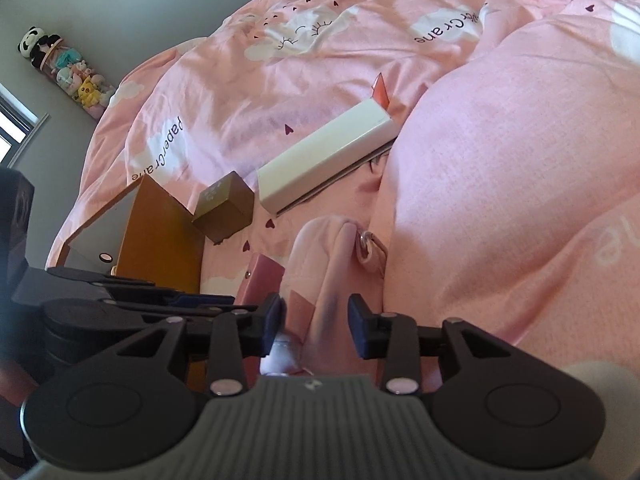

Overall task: Organize objects
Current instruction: 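Carry the pink card holder and pink pouch over the box with both tools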

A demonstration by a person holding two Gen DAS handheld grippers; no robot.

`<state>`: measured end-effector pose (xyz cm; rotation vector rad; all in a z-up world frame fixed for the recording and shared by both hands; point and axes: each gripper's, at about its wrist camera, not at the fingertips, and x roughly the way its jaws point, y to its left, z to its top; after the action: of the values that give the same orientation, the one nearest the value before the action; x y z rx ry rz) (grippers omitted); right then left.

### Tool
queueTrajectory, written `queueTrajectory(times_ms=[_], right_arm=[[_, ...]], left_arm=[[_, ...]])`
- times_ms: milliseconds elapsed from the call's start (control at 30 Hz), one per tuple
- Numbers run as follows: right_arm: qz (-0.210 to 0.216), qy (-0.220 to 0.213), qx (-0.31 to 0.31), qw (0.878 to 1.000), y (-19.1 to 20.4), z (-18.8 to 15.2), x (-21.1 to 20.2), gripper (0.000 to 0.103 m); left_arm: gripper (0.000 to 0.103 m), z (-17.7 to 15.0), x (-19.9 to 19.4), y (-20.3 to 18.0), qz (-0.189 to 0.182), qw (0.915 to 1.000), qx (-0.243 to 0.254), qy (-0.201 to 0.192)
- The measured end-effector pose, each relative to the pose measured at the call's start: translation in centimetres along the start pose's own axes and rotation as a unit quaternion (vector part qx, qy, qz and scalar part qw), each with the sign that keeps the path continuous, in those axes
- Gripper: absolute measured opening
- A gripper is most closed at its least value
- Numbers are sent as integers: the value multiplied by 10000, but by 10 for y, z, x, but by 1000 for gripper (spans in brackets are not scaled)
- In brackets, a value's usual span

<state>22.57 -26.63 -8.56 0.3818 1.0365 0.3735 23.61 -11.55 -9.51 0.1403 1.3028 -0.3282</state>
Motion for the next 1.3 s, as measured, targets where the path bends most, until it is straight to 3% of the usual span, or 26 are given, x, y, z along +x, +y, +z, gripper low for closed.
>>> queueTrajectory(times_ms=[167,267,333,400,600,700,900,1000,1133,1300], right_arm=[[183,120,286,9994,-4,2,10,43],[87,178,200,9996,-1,-1,16,45],[168,158,87,9997,1,-4,15,29],[112,68,-64,9999,6,-6,9,24],[257,-338,-208,9989,17,-6,-20,22],[527,-564,-315,9965,31,-3,-39,22],[1383,-928,-768,9830,83,4,-70,22],[1877,-919,-1002,9728,112,8,-76,22],[2442,-587,-1144,9612,152,7,-61,22],[2820,208,-1067,9532,188,-7,-11,22]], left_arm=[[23,-5,3,12,-183,9992,-327,-133],[22,-6,0,16,-279,9985,-421,-190],[22,-7,-3,18,-336,9979,-492,-238],[21,-9,-7,19,-419,9969,-587,-325],[21,-19,-47,27,-747,9909,-778,-807],[21,-26,-79,36,-806,9868,-858,-1115],[21,-48,-150,66,-506,9791,-992,-1703],[21,-60,-176,91,-233,9766,-1171,-1791],[21,-76,-191,127,135,9745,-1474,-1685],[21,-101,-187,168,637,9708,-1837,-1402]])
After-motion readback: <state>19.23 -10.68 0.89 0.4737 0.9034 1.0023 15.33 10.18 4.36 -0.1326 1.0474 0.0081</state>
